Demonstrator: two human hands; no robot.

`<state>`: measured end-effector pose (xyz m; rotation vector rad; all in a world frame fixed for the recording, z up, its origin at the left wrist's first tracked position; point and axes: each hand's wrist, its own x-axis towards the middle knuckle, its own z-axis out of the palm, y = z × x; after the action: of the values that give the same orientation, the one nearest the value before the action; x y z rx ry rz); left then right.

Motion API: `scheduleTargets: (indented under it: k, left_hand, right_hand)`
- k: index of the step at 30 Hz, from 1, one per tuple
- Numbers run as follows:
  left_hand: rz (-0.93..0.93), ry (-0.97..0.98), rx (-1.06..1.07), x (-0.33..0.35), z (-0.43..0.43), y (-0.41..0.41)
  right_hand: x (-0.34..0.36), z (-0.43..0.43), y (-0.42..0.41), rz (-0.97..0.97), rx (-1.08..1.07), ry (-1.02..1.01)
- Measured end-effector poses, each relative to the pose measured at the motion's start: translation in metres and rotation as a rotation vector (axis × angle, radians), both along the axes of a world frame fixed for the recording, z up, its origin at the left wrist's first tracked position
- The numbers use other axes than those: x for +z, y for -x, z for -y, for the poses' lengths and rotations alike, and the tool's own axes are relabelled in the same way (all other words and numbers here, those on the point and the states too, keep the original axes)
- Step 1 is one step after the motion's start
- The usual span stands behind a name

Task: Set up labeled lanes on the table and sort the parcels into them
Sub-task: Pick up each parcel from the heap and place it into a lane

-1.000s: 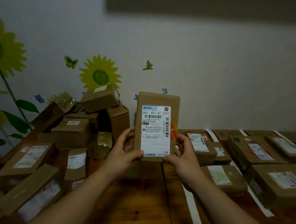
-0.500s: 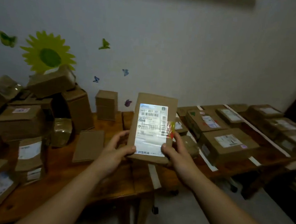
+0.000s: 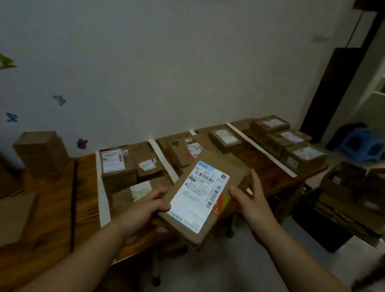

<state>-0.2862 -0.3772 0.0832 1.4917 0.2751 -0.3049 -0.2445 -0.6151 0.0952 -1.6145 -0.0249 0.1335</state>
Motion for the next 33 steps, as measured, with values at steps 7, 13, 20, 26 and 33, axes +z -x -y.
scheduleTargets:
  k: [7,13,20,26,33]
  left_hand:
    - [-0.045,-0.079,0.285,-0.025,0.008,-0.024]
    - [-0.075,-0.027,0.563,-0.048,-0.020,-0.004]
    - [-0.091,-0.256,0.416,-0.094,-0.064,0.024]
    - [-0.104,-0.358,0.316,-0.109,-0.067,0.019]
    - [-0.122,-0.462,0.369,-0.138,-0.067,0.005]
  right_hand:
    - [-0.034,0.009,-0.014,-0.066,0.101,0.168]
    - [-0.071,-0.046,-0.010,-0.020,0.224,0.275]
    - [-0.122,-0.107,-0.014,-0.103,0.445,0.333]
    - [-0.143,-0.127,-0.031,-0.138,0.486,0.389]
    - [-0.170,-0.130,-0.061,-0.190,0.581,0.440]
